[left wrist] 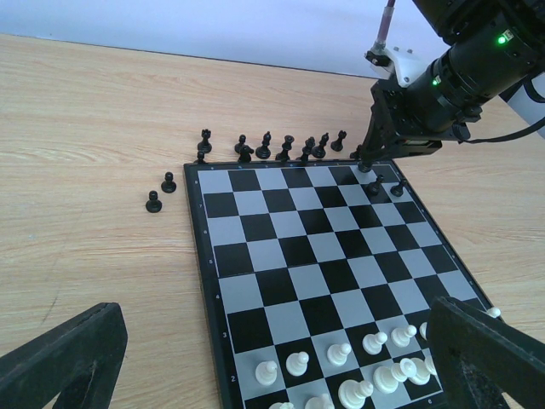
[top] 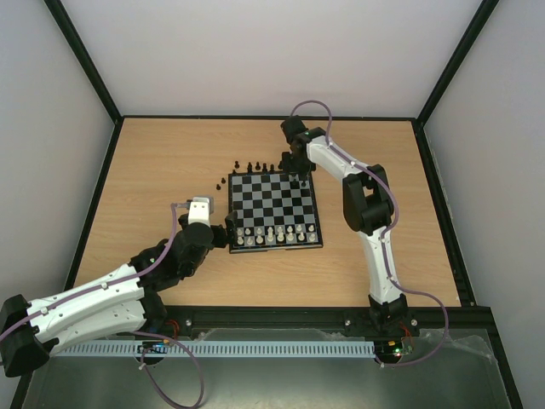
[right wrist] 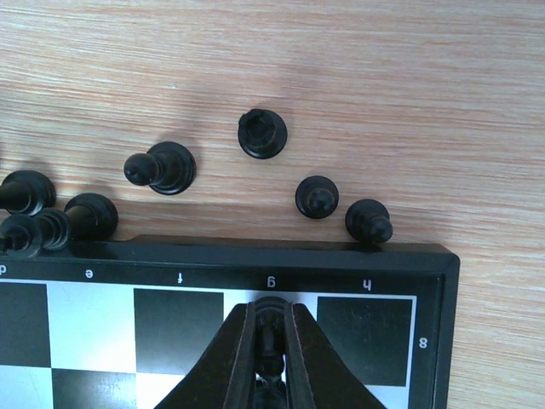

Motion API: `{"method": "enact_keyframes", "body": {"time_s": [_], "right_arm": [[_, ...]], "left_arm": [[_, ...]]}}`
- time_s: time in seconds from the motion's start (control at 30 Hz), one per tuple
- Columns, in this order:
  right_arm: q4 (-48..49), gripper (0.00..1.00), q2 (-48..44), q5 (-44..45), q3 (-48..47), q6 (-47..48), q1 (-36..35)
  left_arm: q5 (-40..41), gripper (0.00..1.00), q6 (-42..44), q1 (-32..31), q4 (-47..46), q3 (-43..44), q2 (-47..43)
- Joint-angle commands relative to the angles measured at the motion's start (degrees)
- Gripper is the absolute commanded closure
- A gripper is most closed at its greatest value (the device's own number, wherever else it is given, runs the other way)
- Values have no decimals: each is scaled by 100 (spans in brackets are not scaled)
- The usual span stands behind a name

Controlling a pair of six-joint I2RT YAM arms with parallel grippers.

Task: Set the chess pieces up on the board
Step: Place the chess piece on the chessboard.

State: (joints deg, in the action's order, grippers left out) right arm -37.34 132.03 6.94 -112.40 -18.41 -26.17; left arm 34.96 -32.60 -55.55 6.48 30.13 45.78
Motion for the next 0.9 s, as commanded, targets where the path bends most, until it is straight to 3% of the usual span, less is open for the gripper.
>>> {"method": "enact_keyframes", "body": {"time_s": [0.0,0.37,0.87], "right_arm": [[-217,90,160,37,-210,-22,-28],[-254,80,184,45,-238,-22,-28],[-257,77,65,58,-219,-31,-32]], "left_arm": [[72,1,-2,44,2,-85,-57],[81,1,-9,44,-7,-80,-40],[72,1,-10,44,-14,-80,-47]]}}
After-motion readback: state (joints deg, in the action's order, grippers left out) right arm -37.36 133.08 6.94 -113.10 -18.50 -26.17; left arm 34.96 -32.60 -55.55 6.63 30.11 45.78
